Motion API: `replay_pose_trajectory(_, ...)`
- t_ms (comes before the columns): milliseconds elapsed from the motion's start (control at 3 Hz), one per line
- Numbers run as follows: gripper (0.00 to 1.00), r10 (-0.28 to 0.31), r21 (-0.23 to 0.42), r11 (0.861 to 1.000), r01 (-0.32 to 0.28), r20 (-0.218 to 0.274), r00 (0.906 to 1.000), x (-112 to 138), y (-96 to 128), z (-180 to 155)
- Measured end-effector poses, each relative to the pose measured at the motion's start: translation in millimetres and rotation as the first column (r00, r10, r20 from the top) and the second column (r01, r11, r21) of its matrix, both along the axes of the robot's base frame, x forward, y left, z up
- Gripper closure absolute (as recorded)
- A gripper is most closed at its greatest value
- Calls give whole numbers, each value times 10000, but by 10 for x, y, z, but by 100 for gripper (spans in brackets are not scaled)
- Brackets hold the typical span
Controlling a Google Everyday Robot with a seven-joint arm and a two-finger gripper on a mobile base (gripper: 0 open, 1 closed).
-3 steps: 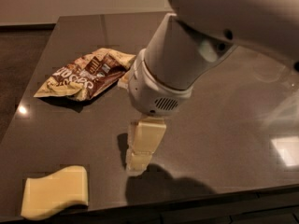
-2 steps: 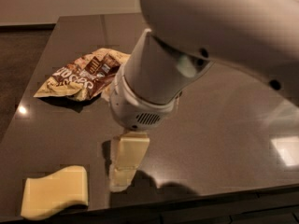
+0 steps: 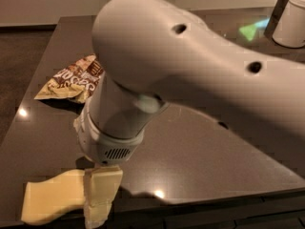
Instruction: Pick sponge
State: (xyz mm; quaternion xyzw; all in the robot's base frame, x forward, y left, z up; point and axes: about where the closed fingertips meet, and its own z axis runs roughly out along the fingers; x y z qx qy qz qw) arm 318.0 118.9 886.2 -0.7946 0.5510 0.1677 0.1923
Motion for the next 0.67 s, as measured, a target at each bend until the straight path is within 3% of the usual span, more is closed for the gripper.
replay_pose_trajectory(667,0,468,143,9988,-465,-206,9987,-132,310,-229)
